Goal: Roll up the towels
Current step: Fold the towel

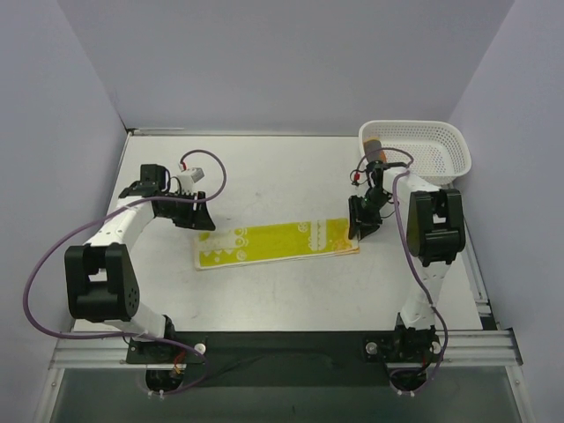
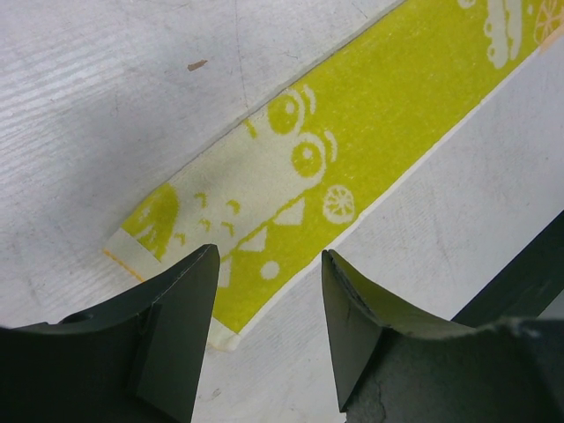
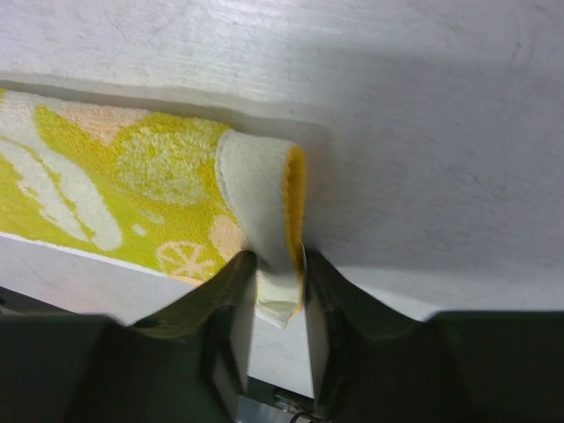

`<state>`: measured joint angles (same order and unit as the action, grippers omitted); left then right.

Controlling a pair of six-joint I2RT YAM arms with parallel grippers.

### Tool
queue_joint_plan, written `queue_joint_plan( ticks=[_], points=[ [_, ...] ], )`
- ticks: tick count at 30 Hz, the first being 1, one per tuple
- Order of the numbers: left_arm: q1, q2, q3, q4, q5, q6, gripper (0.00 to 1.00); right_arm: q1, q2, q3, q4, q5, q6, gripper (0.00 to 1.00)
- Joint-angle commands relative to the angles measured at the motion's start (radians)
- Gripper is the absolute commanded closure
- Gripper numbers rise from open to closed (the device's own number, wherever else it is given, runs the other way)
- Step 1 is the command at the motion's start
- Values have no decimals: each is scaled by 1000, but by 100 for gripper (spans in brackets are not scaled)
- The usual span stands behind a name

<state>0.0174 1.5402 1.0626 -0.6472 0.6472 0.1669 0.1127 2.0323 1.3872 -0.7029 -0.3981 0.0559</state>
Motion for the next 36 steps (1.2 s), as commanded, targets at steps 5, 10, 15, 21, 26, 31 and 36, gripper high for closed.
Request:
queue_joint_plan(
  ticks=[5,10,15,21,26,31,36],
  points=[
    [10,11,53,-15,-1,-1,39,-8,26,18,-29,-27,-7,100],
    [10,14,39,-20,-12,13,39,-70,-32,36,-73,-10,-76,100],
    [10,26,17,-19,-18,31,39,-100,-96,87,-145,-8,-129,100],
    [9,90,10,-22,-17,43,39,-61,-161,113,-201,-77,-140,100],
    [6,164,20,-20,2,43,44,42,-193,130,-210,-96,-120,100],
    [1,248,31,-12,14,46,51,125,-179,177,-210,-102,-97,100],
    [-2,296,28,-3,16,45,59,200,-124,254,-207,-142,-61,100]
  ],
)
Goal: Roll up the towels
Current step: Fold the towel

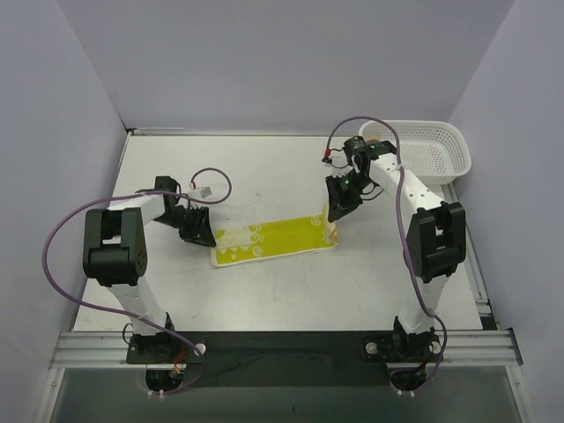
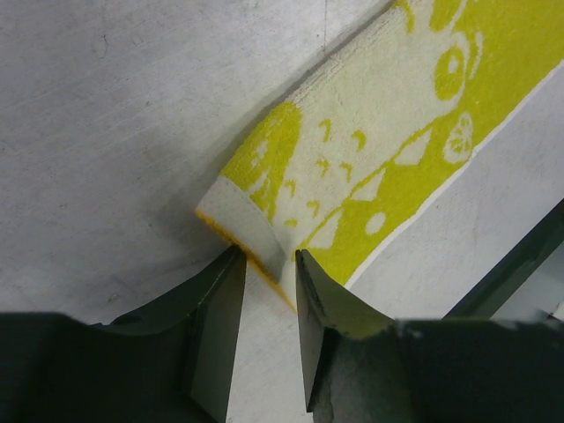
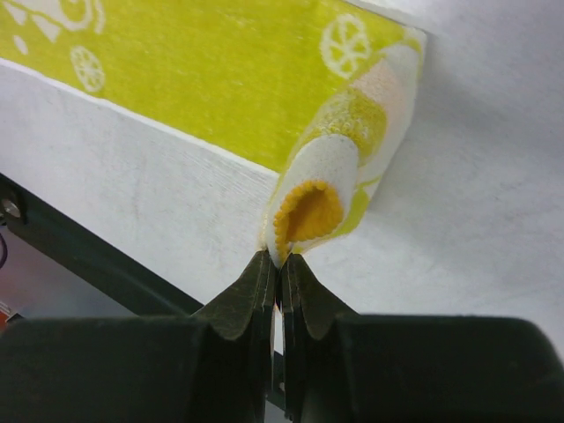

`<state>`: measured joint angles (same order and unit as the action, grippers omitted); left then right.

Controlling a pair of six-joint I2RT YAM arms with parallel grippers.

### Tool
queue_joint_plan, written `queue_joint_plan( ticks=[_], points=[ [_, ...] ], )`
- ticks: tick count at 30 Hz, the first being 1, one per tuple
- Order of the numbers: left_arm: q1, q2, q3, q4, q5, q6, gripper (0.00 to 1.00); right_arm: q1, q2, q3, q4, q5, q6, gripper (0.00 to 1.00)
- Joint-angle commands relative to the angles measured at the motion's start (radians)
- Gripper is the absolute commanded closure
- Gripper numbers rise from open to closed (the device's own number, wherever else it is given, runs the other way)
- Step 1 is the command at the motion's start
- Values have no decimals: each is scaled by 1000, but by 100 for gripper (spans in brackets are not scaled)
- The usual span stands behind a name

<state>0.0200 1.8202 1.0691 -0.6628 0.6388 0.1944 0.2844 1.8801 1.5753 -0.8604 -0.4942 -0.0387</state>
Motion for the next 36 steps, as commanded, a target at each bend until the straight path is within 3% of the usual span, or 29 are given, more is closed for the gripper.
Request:
queue_joint_plan(
  ticks=[1,16,36],
  points=[
    [-5,22,22,12,24,17,60,41,54,80,-48,-56,39,100],
    [-6,41,11,12,29,13,64,234,278,259,-34,-64,83,100],
    [-11,48,0,11,32,16,64,280,379,319,-17,-73,118,100]
  ],
)
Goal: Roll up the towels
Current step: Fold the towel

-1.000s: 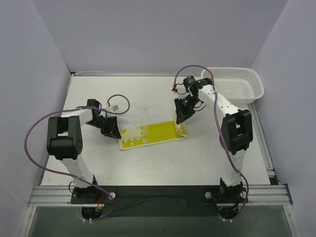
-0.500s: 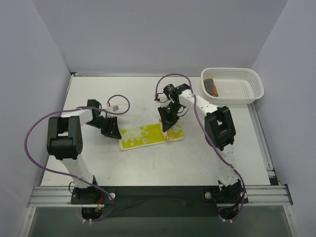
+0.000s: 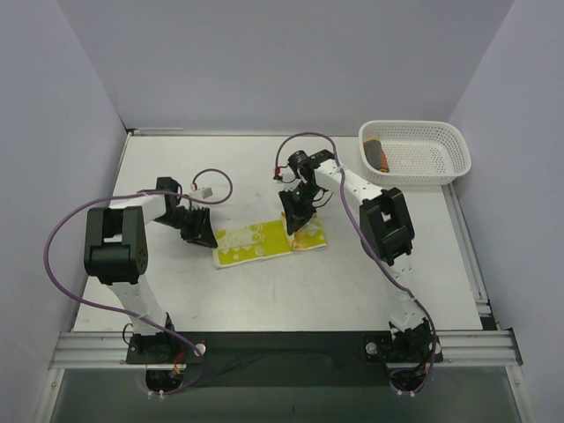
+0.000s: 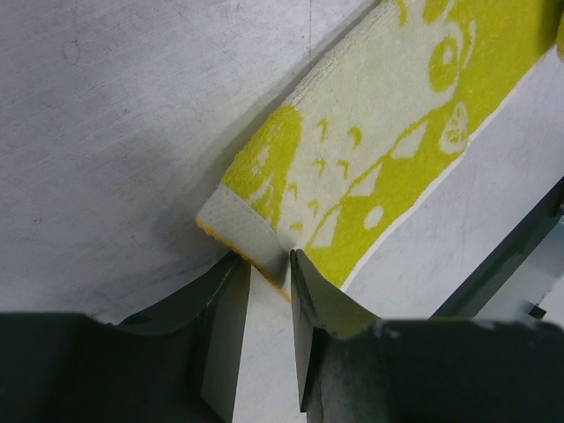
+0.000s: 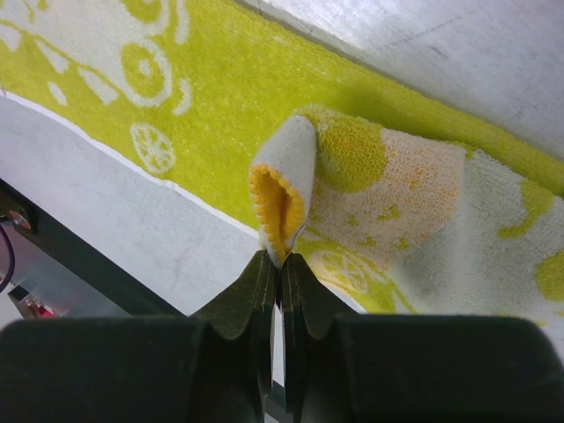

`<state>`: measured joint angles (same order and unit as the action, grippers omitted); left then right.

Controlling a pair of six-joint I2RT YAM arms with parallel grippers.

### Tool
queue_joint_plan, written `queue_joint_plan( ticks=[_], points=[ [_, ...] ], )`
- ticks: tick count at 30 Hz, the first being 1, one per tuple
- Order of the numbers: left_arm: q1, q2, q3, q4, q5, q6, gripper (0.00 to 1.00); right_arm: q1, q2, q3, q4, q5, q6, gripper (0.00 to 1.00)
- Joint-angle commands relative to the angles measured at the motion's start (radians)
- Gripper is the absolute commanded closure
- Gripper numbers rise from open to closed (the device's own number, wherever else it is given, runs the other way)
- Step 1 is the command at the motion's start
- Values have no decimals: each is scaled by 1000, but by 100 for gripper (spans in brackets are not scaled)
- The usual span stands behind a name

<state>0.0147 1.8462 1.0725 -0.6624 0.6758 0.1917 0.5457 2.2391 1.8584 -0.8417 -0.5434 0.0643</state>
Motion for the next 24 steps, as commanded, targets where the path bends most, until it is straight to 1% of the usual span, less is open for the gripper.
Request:
queue_joint_plan(
  ticks=[1,5,7,8,9,12,13,14,15,17,19,23,24],
  points=[
    [-7,22,-3,12,-8,18,64,23,28,39,-36,-27,14,100],
    [-4,4,-2,9,-10,22,60,39,33,28,-37,-38,11,99],
    [-1,-7,7,-2,2,32,59,40,28,24,-37,-50,8,88],
    [1,-15,12,-8,14,40,58,37,22,27,-40,-56,6,81],
    [4,-40,18,-22,24,57,56,31,14,28,-40,-62,6,77],
    [4,-120,14,-45,50,94,53,-7,-45,39,-39,-111,-14,73],
    [1,-143,11,-48,54,101,53,-21,-85,42,-39,-136,-21,67],
    [-2,-184,6,-52,57,110,53,-39,-104,44,-40,-147,-33,66],
    [-5,-205,-3,-55,59,126,53,-70,-119,48,-40,-158,-38,66],
    [-56,-244,-12,-57,39,133,53,-107,-150,50,-40,-165,-49,67],
    [-106,-249,-17,-59,21,134,55,-150,-145,54,-39,-152,-58,70],
    [-150,-188,-11,-45,-2,97,62,-176,-95,47,-39,-110,-103,80],
    [-151,-174,-8,-39,-5,89,63,-176,-81,45,-39,-106,-107,81]
  ],
)
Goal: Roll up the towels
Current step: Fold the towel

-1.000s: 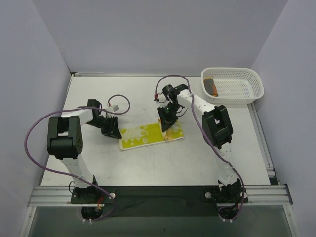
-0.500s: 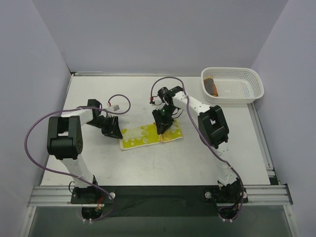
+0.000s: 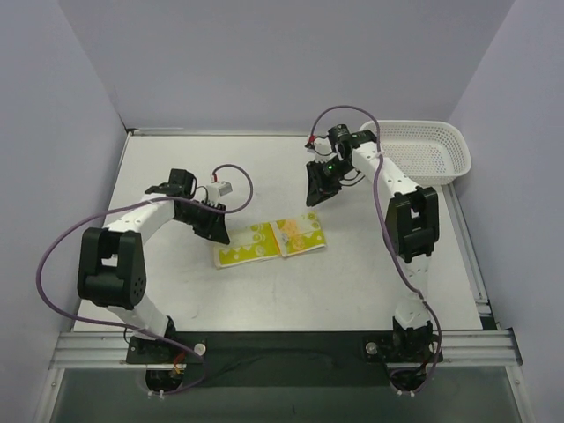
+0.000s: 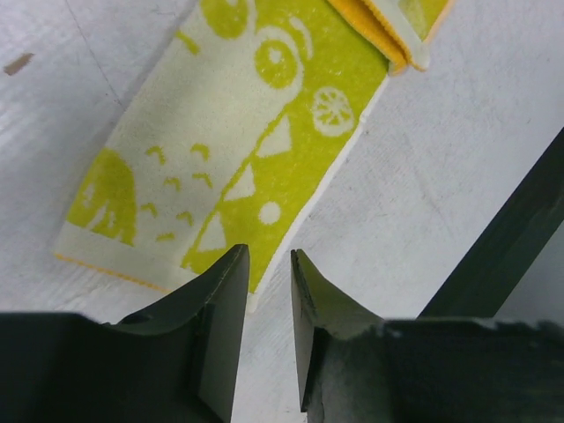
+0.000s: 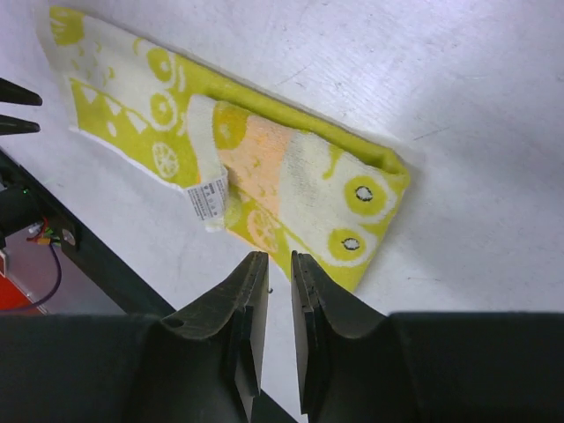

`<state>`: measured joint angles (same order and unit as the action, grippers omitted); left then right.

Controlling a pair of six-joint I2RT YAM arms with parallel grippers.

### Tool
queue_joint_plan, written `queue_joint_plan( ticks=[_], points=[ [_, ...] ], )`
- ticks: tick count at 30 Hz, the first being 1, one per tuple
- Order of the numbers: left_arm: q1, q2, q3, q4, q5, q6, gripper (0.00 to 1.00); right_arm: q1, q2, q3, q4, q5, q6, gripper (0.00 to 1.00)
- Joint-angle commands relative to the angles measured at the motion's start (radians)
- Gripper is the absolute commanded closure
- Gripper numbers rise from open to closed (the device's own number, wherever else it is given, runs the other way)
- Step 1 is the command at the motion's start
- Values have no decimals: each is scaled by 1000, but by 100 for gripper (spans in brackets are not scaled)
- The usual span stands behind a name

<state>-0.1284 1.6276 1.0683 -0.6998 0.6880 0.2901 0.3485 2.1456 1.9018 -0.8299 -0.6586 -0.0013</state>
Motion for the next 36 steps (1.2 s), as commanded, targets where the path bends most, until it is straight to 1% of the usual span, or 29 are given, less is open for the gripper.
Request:
queue_joint_plan(
  ticks=[1,4,5,7,8,10,11,13,14,15,16,17,18,19,20,21,22,23,24,25,26,27,28,29,31,33,36],
  points=[
    [-8,60,1,2,-18,-15,64,21,39,-6,-51,7,-46,82],
    [-8,115,16,3,-33,-20,70,23,86,-18,-44,11,-60,86],
    [-10,144,25,5,-42,-20,72,21,95,-32,-40,16,-62,89],
    [-8,170,31,5,-68,-20,74,21,108,-61,-29,28,-68,90],
    [-8,195,36,5,-76,-22,75,21,105,-102,-14,30,-68,91],
    [-8,219,56,5,-102,-20,77,23,86,-147,4,24,-65,92],
    [-8,245,67,3,-116,-13,78,26,76,-209,12,14,-46,93],
    [-8,277,140,5,-143,-3,78,41,22,-288,35,-18,-29,94],
    [-8,323,175,5,-146,1,78,55,-1,-326,46,-25,-13,94],
    [-10,353,227,6,-146,1,77,91,-50,-392,52,-33,-11,93],
    [-11,388,339,-3,-145,-2,77,110,-71,-412,51,-48,-12,91],
    [-13,464,417,-42,-143,3,77,125,-94,-429,51,-106,-11,88],
    [-14,503,491,-73,-139,4,75,150,-136,-444,51,-145,-8,85],
    [-13,537,630,-105,-128,9,73,152,-156,-445,48,-182,-5,78],
    [-13,573,681,-154,-98,12,70,149,-177,-443,48,-247,0,72],
    [-10,577,718,-173,-82,14,62,126,-215,-435,49,-260,1,67],
    [-7,554,749,-197,-70,20,59,104,-234,-432,51,-268,1,65],
    [-7,526,737,-199,-49,29,58,81,-249,-428,51,-266,1,64],
    [-4,494,713,-198,-47,34,57,58,-269,-425,49,-233,1,64],
    [-4,424,644,-185,-39,38,56,16,-273,-423,54,-204,-3,62],
    [-4,390,593,-173,-33,35,56,0,-271,-426,51,-181,-12,62],
    [-4,356,546,-156,-28,26,56,-12,-260,-429,51,-123,-19,61],
    [-5,300,500,-120,-22,0,55,-25,-253,-438,57,-107,-34,61],
    [-7,281,407,-101,-18,-12,56,-26,-241,-441,58,-92,-39,61],
    [-13,252,336,-49,-7,-54,55,-26,-202,-448,75,-73,-40,61],
    [-22,258,279,-26,-10,-75,56,-26,-155,-454,83,-73,-40,61],
    [-23,307,266,2,-12,-106,57,-25,-112,-464,98,-64,-43,62]
  ],
)
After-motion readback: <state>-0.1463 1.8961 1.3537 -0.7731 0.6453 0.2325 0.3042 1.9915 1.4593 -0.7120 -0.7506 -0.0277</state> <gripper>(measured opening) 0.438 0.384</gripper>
